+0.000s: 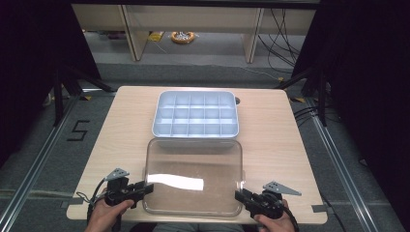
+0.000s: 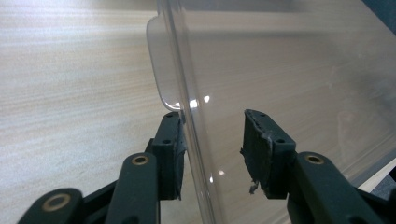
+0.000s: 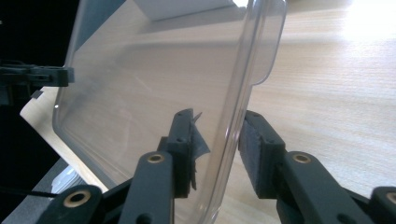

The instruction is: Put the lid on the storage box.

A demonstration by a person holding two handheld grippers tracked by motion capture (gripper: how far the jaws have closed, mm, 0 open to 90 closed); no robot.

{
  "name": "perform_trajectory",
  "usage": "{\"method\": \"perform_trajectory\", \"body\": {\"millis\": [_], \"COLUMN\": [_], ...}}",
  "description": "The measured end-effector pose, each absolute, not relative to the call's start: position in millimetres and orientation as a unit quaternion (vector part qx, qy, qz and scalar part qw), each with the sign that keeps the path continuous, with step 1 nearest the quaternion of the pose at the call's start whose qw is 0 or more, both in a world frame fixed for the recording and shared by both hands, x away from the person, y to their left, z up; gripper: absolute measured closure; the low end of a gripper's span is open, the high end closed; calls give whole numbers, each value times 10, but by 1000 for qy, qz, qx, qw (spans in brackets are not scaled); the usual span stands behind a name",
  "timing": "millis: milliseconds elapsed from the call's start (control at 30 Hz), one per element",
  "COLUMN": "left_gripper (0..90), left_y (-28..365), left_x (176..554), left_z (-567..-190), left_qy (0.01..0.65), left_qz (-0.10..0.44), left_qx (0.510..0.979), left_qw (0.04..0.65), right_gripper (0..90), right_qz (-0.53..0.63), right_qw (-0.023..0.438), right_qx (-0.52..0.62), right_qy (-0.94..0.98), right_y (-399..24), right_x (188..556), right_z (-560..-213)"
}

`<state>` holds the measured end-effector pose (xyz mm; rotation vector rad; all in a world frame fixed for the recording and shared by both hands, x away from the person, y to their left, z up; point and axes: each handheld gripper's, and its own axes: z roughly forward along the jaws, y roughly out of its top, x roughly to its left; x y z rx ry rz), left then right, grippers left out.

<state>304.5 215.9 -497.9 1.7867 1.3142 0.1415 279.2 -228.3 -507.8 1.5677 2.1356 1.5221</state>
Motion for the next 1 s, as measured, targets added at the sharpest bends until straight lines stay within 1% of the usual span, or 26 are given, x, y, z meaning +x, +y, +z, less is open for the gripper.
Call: {"method": "perform_trajectory", "body": {"millis": [33, 67, 100, 167, 200, 233, 267, 300, 333, 400, 433, 467, 533, 600, 667, 700, 767, 800, 833, 1000], "left_gripper": [587, 590, 593, 600, 600, 602, 602, 602, 601, 601, 601, 599, 598, 598, 599, 600, 600, 600, 599, 599], "left_y": [2187, 2163, 2167, 2162, 2163, 2163, 2163, 2161, 2151, 2145, 2138, 2132, 2121, 2120, 2115, 2111, 2109, 2109, 2107, 2119], "left_x": [3052, 3057, 3060, 3065, 3069, 3077, 3083, 3092, 3102, 3116, 3126, 3137, 3163, 3195, 3225, 3244, 3282, 3300, 3318, 3382], "left_z": [-4968, -4968, -4956, -4927, -4910, -4898, -4886, -4878, -4868, -4865, -4864, -4859, -4842, -4822, -4803, -4798, -4783, -4775, -4767, -4727], "left_qy": [522, 531, 529, 527, 526, 524, 525, 524, 525, 524, 524, 525, 525, 522, 522, 522, 524, 524, 524, 527], "left_qz": [56, 57, 59, 68, 73, 74, 74, 77, 79, 77, 77, 78, 80, 83, 88, 88, 89, 91, 91, 97], "left_qx": [732, 718, 720, 719, 719, 718, 716, 717, 717, 717, 717, 717, 715, 716, 717, 716, 715, 715, 714, 710], "left_qw": [434, 446, 445, 449, 449, 452, 453, 453, 452, 454, 454, 452, 455, 457, 454, 456, 454, 453, 455, 457], "right_gripper": [672, 671, 672, 672, 672, 672, 671, 670, 670, 670, 669, 668, 663, 663, 661, 661, 661, 661, 661, 659], "right_qz": [496, 496, 497, 487, 490, 494, 493, 492, 496, 498, 501, 495, 499, 501, 498, 494, 498, 500, 501, 499], "right_qw": [31, 30, 47, 39, 51, 47, 56, 49, 61, 58, 64, 53, 67, 58, 76, 71, 77, 63, 78, 83], "right_qx": [525, 528, 514, 529, 511, 514, 513, 518, 511, 512, 511, 524, 513, 525, 511, 517, 515, 528, 516, 520], "right_qy": [691, 689, 697, 694, 704, 700, 700, 698, 699, 697, 695, 691, 695, 686, 696, 695, 693, 684, 690, 688], "right_y": [-2266, -2260, -2276, -2251, -2268, -2256, -2253, -2247, -2260, -2260, -2263, -2254, -2272, -2251, -2274, -2270, -2265, -2242, -2255, -2215], "right_x": [2776, 2781, 2812, 2806, 2847, 2856, 2882, 2882, 2920, 2930, 2953, 2951, 3011, 3037, 3099, 3111, 3159, 3159, 3201, 3308], "right_z": [-5057, -5050, -5061, -5016, -5026, -5017, -5015, -4998, -4974, -4973, -4962, -4933, -4931, -4913, -4919, -4896, -4885, -4860, -4863, -4798]}}
